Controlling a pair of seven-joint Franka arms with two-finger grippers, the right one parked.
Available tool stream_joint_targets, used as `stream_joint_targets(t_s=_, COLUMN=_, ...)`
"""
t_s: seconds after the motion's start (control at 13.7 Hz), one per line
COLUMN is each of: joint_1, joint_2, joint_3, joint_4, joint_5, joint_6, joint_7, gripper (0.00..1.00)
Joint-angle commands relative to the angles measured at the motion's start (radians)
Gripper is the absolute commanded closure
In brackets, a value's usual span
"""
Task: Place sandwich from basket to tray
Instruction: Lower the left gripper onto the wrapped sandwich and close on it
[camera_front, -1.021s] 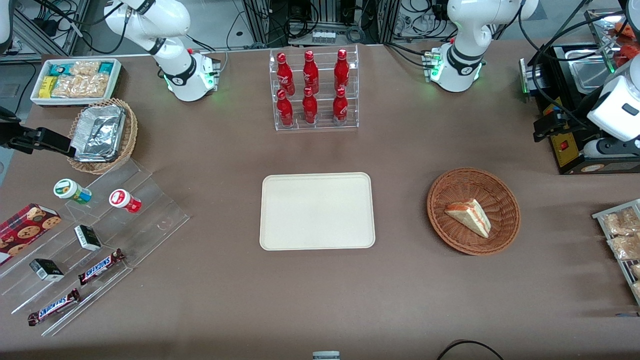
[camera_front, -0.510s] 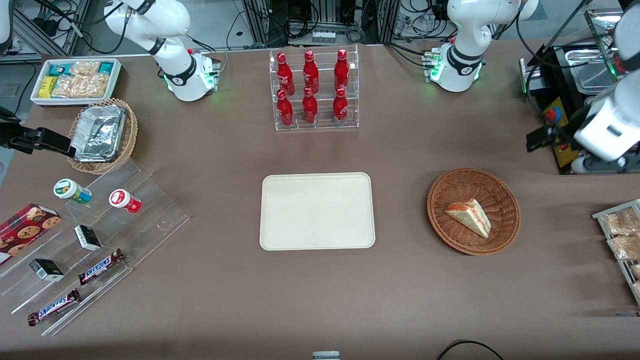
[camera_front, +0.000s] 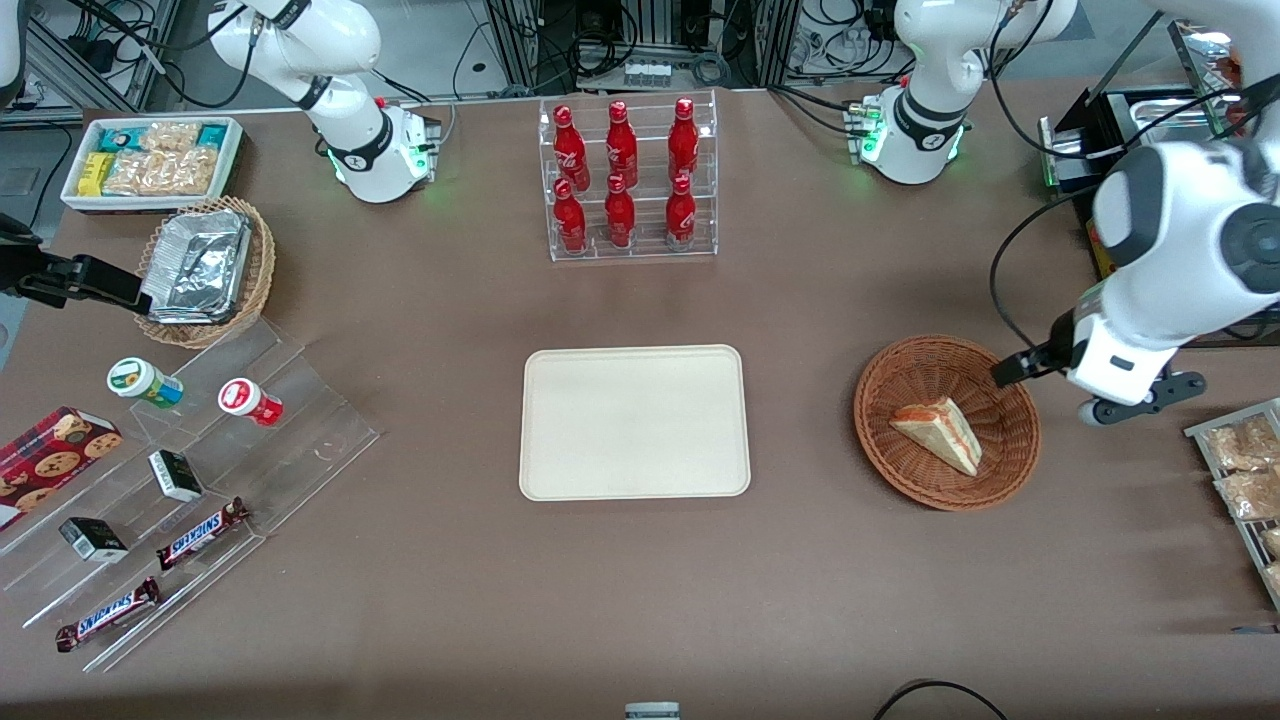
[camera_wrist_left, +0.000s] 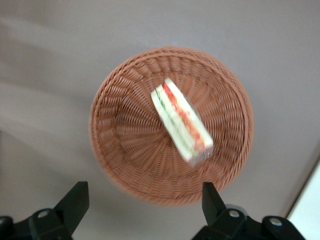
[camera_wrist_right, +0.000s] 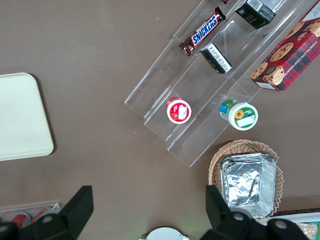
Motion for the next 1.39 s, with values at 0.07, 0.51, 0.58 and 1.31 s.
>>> stream_joint_targets(t_s=0.07, joint_1=-0.011, joint_2=-0.028, joint_3=-0.003, joint_4=-0.159, joint_5=-0.006, joint_6=0.22, joint_7=-0.241, gripper=0.0)
stream_joint_targets(t_s=0.51, joint_1=-0.063, joint_2=0.056, joint_3=-0.007, joint_4=-0.164, joint_5=-0.009, joint_6=0.327, joint_7=-0.416, gripper=0.0)
stream_joint_targets(t_s=0.58, joint_1=-0.063, joint_2=0.061, joint_3=-0.007, joint_4=-0.164, joint_5=-0.009, joint_6=0.341, joint_7=-0.418, gripper=0.0)
stream_joint_targets(t_s=1.31, joint_1=-0.069, joint_2=0.161, joint_3=-0.007, joint_4=-0.175, joint_5=-0.007, joint_6=0.425, joint_7=-0.448, gripper=0.0)
